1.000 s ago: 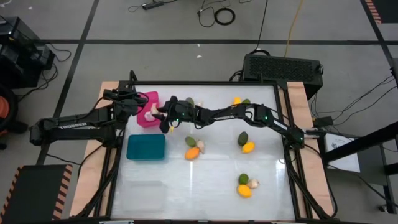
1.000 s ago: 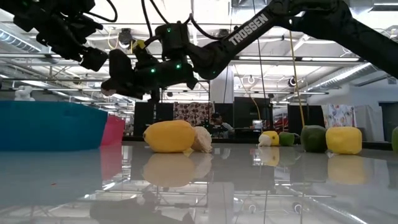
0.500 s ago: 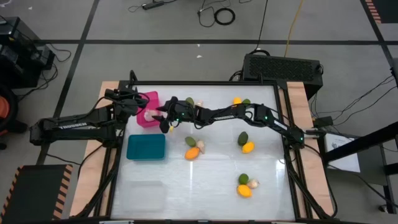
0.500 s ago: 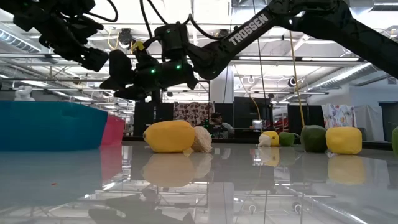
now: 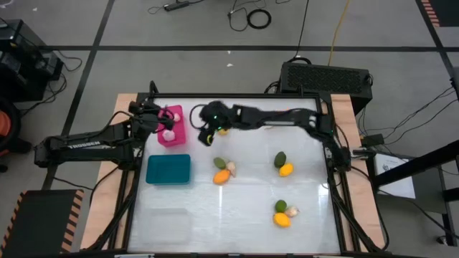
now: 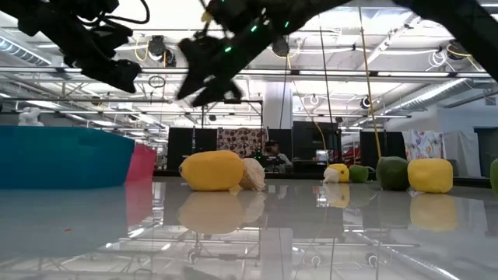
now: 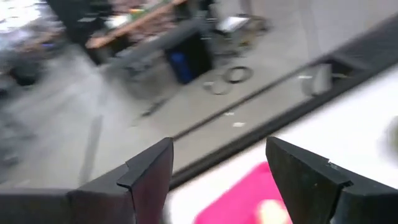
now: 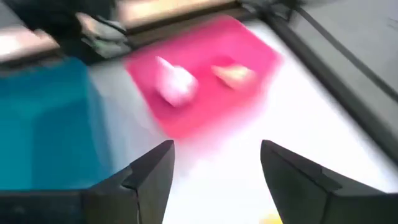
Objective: Sort produce into baskets
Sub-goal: Put the white garlic into the pink bin
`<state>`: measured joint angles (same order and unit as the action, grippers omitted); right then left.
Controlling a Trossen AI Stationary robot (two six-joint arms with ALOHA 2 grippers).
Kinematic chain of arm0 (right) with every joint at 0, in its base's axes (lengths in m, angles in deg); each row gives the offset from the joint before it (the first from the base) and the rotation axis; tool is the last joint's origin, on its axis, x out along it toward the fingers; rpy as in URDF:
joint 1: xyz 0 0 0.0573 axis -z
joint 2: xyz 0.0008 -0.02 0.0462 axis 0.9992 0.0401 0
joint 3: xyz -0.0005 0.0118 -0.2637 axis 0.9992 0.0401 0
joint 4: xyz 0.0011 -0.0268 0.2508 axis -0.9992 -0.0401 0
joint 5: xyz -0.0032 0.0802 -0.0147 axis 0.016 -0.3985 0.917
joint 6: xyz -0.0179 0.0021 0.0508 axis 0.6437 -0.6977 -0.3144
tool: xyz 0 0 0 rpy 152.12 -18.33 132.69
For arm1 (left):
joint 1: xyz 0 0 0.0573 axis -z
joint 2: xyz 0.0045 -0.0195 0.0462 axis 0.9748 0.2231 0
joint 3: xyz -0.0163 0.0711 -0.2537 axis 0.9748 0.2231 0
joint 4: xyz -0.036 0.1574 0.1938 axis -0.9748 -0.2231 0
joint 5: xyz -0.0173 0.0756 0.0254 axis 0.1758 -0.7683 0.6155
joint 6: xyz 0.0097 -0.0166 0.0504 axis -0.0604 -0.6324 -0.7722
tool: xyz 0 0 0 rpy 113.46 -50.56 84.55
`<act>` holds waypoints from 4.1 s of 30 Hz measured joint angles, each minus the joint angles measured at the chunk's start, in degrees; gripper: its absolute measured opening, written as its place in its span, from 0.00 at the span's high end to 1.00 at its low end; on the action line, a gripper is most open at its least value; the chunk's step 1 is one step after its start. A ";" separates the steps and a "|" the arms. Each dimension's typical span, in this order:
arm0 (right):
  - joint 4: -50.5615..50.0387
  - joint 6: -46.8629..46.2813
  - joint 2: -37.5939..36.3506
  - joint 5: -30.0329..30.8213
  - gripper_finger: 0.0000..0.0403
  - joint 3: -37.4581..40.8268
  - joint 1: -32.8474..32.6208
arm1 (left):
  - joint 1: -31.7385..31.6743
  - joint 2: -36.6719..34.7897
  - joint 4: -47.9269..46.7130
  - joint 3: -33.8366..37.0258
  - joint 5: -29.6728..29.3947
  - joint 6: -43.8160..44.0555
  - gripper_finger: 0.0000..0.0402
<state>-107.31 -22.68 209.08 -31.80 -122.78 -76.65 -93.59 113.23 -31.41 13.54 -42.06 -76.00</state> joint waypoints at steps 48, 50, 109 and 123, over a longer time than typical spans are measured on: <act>-38.27 -48.54 5.24 20.59 0.37 0.44 -18.84 | 0.10 -0.01 2.81 0.04 16.52 0.41 0.35; -37.67 -48.54 5.96 20.11 0.35 0.44 -18.89 | 0.12 -0.02 2.75 0.04 16.63 0.66 0.35; -39.06 -67.54 8.00 25.06 0.62 7.69 -25.99 | 0.10 0.00 2.57 0.02 17.47 0.78 0.35; -12.94 -38.50 3.06 32.84 0.64 7.65 -18.40 | 0.11 -0.01 2.63 0.02 17.43 0.81 0.35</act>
<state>-120.25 -61.18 212.15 1.04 -115.13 -95.04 -93.48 113.22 -28.77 13.55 -24.63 -75.19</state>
